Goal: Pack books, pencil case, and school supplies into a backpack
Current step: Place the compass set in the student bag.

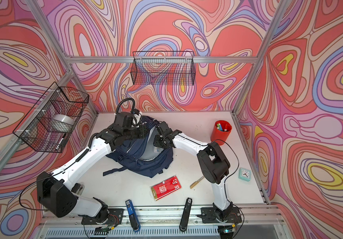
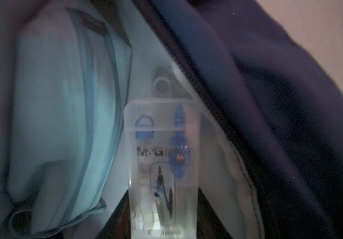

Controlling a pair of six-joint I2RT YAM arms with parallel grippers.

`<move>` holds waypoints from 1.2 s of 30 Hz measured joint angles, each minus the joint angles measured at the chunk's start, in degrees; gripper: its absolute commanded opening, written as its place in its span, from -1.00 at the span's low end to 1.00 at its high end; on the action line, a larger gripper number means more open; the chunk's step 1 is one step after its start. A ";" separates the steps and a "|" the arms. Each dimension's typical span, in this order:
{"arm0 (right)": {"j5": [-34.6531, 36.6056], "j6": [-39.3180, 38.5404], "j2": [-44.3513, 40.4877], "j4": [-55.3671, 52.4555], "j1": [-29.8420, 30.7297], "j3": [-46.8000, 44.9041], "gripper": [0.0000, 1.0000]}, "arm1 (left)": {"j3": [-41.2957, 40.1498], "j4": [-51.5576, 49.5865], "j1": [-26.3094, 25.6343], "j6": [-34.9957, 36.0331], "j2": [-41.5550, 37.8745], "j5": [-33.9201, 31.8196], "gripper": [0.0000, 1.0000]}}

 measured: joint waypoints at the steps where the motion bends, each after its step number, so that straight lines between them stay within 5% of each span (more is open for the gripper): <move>1: 0.24 0.52 0.02 0.50 0.11 0.02 -0.25 | 0.22 -0.02 0.04 0.00 0.20 0.02 -1.00; 9: 0.22 2.71 3.15 3.37 1.31 1.88 0.23 | 0.26 -0.02 0.04 -0.02 0.35 0.37 -1.00; 14: -0.31 2.64 2.78 4.98 1.33 0.68 0.30 | 0.26 -0.02 0.09 -0.04 0.35 0.42 -1.00; 20: -1.14 2.95 -2.73 7.13 1.31 -7.10 -0.12 | 0.26 0.00 0.20 -0.07 0.35 0.66 -1.00; 27: -3.56 4.85 -2.86 13.33 1.38 -10.29 -0.28 | 0.26 0.00 0.24 -0.52 0.35 1.03 -1.00; 36: -4.26 9.62 6.82 25.73 3.10 -6.08 -0.32 | 0.92 -1.16 0.33 -0.50 0.35 1.51 -1.00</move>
